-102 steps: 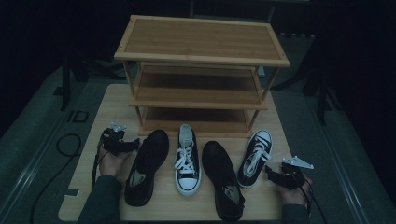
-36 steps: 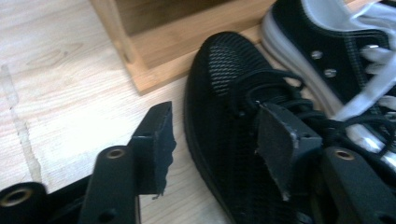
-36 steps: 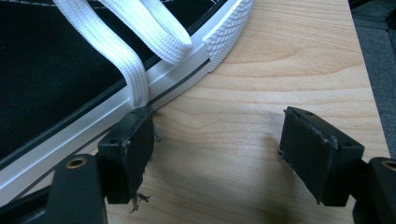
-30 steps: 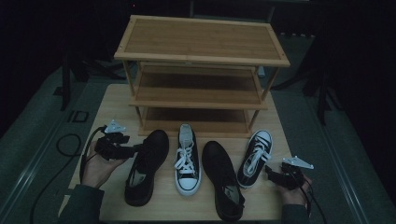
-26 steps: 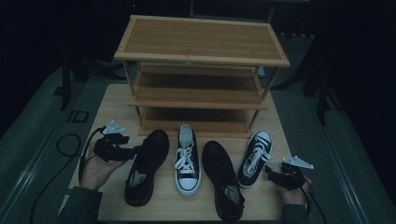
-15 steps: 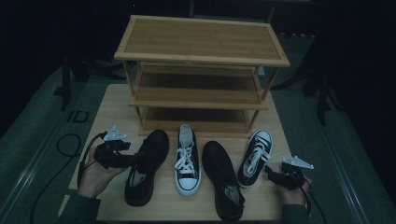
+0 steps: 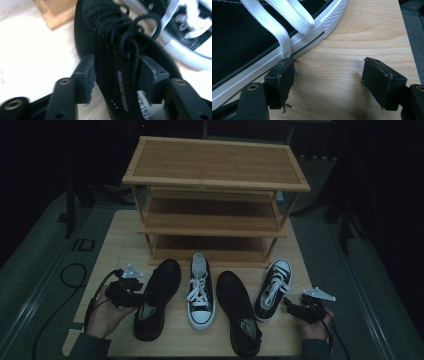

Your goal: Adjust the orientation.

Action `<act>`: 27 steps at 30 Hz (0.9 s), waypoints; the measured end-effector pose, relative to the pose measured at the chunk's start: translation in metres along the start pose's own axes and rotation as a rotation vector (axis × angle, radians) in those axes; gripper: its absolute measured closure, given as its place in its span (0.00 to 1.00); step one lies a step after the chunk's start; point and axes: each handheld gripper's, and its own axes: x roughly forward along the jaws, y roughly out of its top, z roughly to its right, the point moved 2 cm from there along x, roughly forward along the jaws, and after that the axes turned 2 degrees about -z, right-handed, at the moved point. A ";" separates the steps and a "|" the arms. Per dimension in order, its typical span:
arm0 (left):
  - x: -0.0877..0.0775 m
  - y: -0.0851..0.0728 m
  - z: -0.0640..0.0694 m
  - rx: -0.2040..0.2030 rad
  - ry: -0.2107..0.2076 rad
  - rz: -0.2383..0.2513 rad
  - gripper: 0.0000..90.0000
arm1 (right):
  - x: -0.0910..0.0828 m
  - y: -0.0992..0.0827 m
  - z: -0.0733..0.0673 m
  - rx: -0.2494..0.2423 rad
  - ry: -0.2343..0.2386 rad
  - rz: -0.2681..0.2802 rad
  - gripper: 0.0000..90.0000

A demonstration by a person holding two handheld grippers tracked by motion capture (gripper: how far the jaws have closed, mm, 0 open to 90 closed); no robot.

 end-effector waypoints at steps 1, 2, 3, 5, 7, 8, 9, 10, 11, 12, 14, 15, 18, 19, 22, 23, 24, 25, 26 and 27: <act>0.002 0.000 0.000 0.001 0.003 -0.017 0.64 | 0.000 0.000 0.000 0.000 0.000 0.000 0.28; 0.006 0.000 0.000 -0.003 0.002 -0.038 0.65 | 0.000 0.000 0.000 0.000 0.000 0.000 0.28; 0.007 0.000 0.001 -0.004 0.000 -0.046 0.68 | 0.000 0.000 0.000 0.000 0.000 0.000 0.28; 0.010 0.002 0.002 0.005 0.017 -0.070 0.75 | 0.000 0.000 0.000 0.000 0.000 0.000 0.28; 0.010 0.003 0.003 -0.005 0.007 -0.057 0.92 | 0.000 0.000 0.000 0.000 0.000 0.000 0.28; 0.009 0.004 0.003 -0.010 0.025 -0.057 0.95 | 0.000 0.000 0.000 0.000 0.000 0.000 0.28; 0.008 0.004 0.002 -0.014 0.042 -0.053 0.97 | 0.000 0.000 0.000 0.000 0.000 0.000 0.28; 0.008 0.005 0.000 -0.025 0.051 -0.048 0.97 | 0.000 0.000 0.000 0.000 0.000 0.000 0.28; 0.008 0.005 -0.002 -0.033 0.057 -0.041 0.97 | 0.000 0.000 0.000 0.000 0.000 0.000 0.28; 0.007 0.006 -0.005 -0.044 0.055 -0.032 0.97 | 0.000 0.000 0.000 0.000 0.000 0.000 0.28; 0.006 0.006 -0.009 -0.061 0.044 -0.009 0.97 | 0.000 0.000 0.000 0.000 0.000 0.000 0.28; 0.006 0.007 -0.011 -0.064 0.044 -0.006 0.97 | 0.000 0.000 0.000 0.000 0.000 0.000 0.28; 0.005 0.009 -0.019 -0.076 0.032 0.017 0.97 | 0.000 0.000 0.000 0.000 0.000 0.000 0.28; 0.005 0.010 -0.021 -0.079 0.027 0.021 0.97 | 0.000 0.000 0.000 0.000 0.000 0.000 0.28; 0.005 0.014 -0.029 -0.086 0.024 0.034 0.97 | 0.000 0.000 0.000 0.000 0.000 0.000 0.28; 0.005 0.014 -0.032 -0.086 0.025 0.033 0.97 | 0.000 0.000 0.000 0.000 0.000 0.000 0.28; 0.006 0.016 -0.035 -0.094 0.031 0.040 0.97 | 0.000 0.000 0.000 0.000 0.000 0.000 0.28; 0.006 0.017 -0.037 -0.092 0.032 0.041 0.98 | 0.000 0.000 0.000 0.000 0.000 0.000 0.28; 0.006 0.018 -0.039 -0.096 0.035 0.050 0.98 | 0.000 0.000 0.000 0.000 0.000 0.000 0.28; 0.005 0.019 -0.041 -0.094 0.038 0.055 0.98 | 0.000 0.000 0.000 0.000 0.000 0.000 0.28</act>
